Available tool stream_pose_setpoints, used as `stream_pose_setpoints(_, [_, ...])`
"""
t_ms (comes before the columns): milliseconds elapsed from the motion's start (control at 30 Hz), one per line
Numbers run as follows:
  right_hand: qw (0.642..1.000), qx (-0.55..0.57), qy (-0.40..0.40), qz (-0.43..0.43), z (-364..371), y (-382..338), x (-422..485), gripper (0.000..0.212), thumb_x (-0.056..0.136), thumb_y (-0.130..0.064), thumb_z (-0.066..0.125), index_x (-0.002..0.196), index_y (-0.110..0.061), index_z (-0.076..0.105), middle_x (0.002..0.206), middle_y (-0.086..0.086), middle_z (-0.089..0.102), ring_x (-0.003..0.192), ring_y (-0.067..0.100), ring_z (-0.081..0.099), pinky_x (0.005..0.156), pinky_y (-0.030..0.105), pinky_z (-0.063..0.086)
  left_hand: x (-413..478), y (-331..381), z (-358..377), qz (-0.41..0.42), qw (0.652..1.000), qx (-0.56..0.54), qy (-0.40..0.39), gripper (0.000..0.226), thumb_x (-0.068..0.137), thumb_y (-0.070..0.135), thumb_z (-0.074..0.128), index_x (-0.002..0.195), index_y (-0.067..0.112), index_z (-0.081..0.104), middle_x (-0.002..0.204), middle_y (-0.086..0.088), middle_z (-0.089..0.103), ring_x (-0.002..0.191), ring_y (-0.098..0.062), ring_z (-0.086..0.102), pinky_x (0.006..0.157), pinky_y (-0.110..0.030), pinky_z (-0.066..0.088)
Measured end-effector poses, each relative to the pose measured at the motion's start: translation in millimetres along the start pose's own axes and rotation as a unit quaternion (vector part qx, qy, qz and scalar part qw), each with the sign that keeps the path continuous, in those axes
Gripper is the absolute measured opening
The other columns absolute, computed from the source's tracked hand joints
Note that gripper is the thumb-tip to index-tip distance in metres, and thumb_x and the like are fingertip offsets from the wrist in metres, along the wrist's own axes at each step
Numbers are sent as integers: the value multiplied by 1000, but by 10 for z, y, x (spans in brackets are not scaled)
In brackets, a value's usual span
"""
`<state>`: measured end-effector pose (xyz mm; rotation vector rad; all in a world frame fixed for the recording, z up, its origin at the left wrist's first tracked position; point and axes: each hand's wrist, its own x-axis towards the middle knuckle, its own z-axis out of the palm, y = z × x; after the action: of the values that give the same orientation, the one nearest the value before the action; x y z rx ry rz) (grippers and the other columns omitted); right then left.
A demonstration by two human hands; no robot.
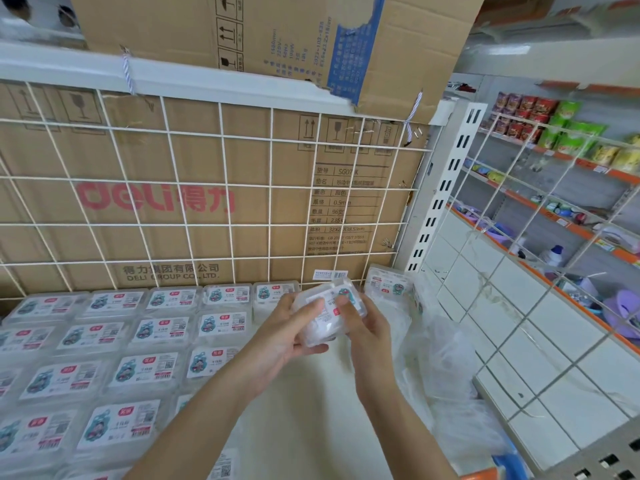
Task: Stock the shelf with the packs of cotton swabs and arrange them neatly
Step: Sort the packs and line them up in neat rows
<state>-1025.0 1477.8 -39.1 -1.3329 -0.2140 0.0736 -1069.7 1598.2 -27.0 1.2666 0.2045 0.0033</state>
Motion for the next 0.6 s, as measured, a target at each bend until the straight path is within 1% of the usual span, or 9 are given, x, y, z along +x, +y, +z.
stream_pose_setpoints(100, [998,38,-15,43,71,32,-49,54,75,-41,61,126,-26,54,115,-1,67,104,14,64,86,33,53,-6,-29,32,31,999,-32,32,49,78,31,63,123,17,51,115,-9,67,102,-25,66,83,-38,55])
stream_pose_setpoints(133, [996,46,-30,65,82,47,-70,59,73,-43,61,129,-30,50,116,-4,66,107,13,63,89,36,52,-4,-38,42,50,997,-37,45,50,78,30,65,124,16,50,114,-6,68,103,-23,65,86,-38,54])
stream_pose_setpoints(200, [991,44,-75,98,101,44,-112,54,72,-42,64,124,-34,51,105,-7,71,101,11,65,90,36,50,3,-42,62,90,992,5,84,49,79,29,70,122,17,49,104,5,69,98,-10,66,88,-29,51])
stream_pose_setpoints(267, [986,58,-106,111,94,40,-112,46,79,-34,68,122,-30,55,101,-1,72,95,18,68,89,37,50,-8,-23,71,114,987,56,101,41,83,30,68,118,18,48,98,7,67,86,4,63,76,-12,47])
stream_pose_setpoints(333, [987,61,-109,100,67,15,-77,42,82,-28,68,123,-29,55,104,5,71,95,23,67,85,35,53,1,-28,26,121,983,100,97,48,75,37,72,114,18,51,104,7,63,89,6,61,72,-8,44])
stream_pose_setpoints(400, [989,43,-107,93,20,-9,-30,49,75,-32,64,123,-32,56,107,2,70,96,20,66,75,29,54,17,-29,-53,115,981,131,90,63,60,49,71,113,21,53,113,7,61,101,0,59,79,-13,44])
stream_pose_setpoints(433, [989,26,-112,92,-2,-29,-8,48,73,-34,60,122,-33,58,107,0,70,97,18,65,73,27,51,16,-22,-91,113,981,133,86,67,56,52,70,115,23,53,117,7,60,103,-2,59,79,-15,45])
stream_pose_setpoints(533, [985,-26,-157,71,-56,-86,32,42,74,-30,52,113,-33,66,105,-4,70,97,13,64,78,26,46,18,19,-197,94,986,116,81,78,52,59,68,124,36,48,122,4,59,103,-7,61,80,-26,50])
stream_pose_setpoints(600, [981,-44,-180,54,-54,-150,27,40,74,-25,51,109,-33,67,100,-9,71,91,4,64,75,19,48,14,48,-262,86,989,106,60,78,53,57,70,126,47,45,123,3,59,107,-14,61,87,-37,53])
